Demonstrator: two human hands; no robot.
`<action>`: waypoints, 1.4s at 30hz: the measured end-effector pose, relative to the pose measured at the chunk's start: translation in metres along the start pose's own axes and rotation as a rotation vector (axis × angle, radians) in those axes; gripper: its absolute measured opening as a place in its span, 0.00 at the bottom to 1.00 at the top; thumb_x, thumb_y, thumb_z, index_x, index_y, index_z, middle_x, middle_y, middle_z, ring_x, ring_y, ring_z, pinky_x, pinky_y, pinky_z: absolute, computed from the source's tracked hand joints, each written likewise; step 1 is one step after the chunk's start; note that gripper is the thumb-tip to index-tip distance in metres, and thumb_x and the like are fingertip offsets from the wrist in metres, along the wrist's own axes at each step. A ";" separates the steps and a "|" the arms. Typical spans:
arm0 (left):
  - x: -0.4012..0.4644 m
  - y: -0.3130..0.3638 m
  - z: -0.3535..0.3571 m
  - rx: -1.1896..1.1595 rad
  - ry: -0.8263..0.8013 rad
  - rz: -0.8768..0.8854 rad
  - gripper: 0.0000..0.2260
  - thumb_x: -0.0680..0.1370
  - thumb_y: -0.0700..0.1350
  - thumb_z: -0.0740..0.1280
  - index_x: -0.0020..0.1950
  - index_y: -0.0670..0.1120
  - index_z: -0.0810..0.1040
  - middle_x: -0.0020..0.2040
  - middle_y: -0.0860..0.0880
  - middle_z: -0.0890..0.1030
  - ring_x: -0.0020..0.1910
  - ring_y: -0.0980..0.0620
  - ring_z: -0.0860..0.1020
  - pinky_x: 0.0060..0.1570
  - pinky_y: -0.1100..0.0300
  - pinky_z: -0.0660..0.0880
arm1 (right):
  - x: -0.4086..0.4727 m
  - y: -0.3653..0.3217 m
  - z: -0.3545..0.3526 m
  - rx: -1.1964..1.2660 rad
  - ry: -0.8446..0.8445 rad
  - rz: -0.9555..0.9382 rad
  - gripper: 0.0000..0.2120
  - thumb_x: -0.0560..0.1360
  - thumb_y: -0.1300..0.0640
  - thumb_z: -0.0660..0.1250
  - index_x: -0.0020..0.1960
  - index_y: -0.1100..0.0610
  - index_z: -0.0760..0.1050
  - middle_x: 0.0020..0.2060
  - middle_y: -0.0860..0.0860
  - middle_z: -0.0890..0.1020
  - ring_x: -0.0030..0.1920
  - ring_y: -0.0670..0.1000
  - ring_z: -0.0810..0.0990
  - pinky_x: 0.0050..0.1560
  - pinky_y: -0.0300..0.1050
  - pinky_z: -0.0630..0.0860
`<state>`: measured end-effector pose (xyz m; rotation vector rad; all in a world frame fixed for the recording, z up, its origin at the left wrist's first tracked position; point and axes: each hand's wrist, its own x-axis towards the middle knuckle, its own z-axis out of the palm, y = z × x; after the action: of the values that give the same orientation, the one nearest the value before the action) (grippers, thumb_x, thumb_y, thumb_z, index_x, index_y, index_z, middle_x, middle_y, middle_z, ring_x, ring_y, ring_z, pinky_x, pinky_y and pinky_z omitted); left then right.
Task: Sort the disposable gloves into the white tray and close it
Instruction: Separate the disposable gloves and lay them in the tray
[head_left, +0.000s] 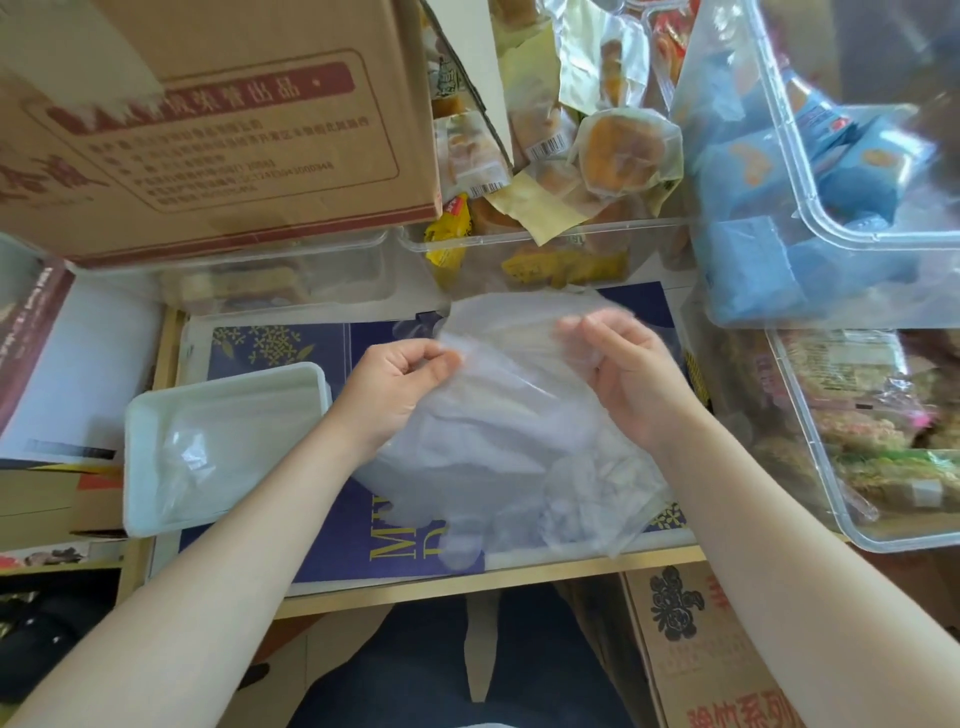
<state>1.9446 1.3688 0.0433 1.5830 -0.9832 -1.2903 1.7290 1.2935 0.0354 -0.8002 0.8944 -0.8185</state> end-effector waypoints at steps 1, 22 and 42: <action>0.001 0.000 -0.003 0.021 0.028 0.020 0.04 0.76 0.41 0.66 0.44 0.46 0.81 0.47 0.53 0.80 0.45 0.60 0.77 0.51 0.67 0.72 | 0.002 -0.005 0.003 -0.018 0.060 -0.025 0.06 0.73 0.54 0.67 0.39 0.54 0.78 0.40 0.49 0.85 0.44 0.46 0.82 0.47 0.39 0.78; 0.002 0.047 -0.032 0.149 0.431 0.297 0.13 0.80 0.45 0.59 0.36 0.50 0.62 0.34 0.51 0.65 0.31 0.58 0.62 0.31 0.66 0.62 | -0.034 -0.064 0.067 -0.346 0.342 -0.208 0.17 0.81 0.57 0.56 0.40 0.61 0.78 0.30 0.52 0.80 0.29 0.45 0.77 0.31 0.35 0.74; -0.011 0.054 -0.010 0.089 0.097 0.372 0.10 0.81 0.46 0.59 0.40 0.50 0.67 0.34 0.56 0.69 0.31 0.64 0.66 0.35 0.67 0.65 | -0.035 -0.058 0.137 -0.358 0.182 0.104 0.18 0.81 0.56 0.55 0.40 0.63 0.78 0.38 0.57 0.83 0.38 0.53 0.83 0.41 0.43 0.80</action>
<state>1.9491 1.3624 0.0989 1.4294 -1.2193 -0.9172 1.8213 1.3304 0.1513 -0.9903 1.2570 -0.6547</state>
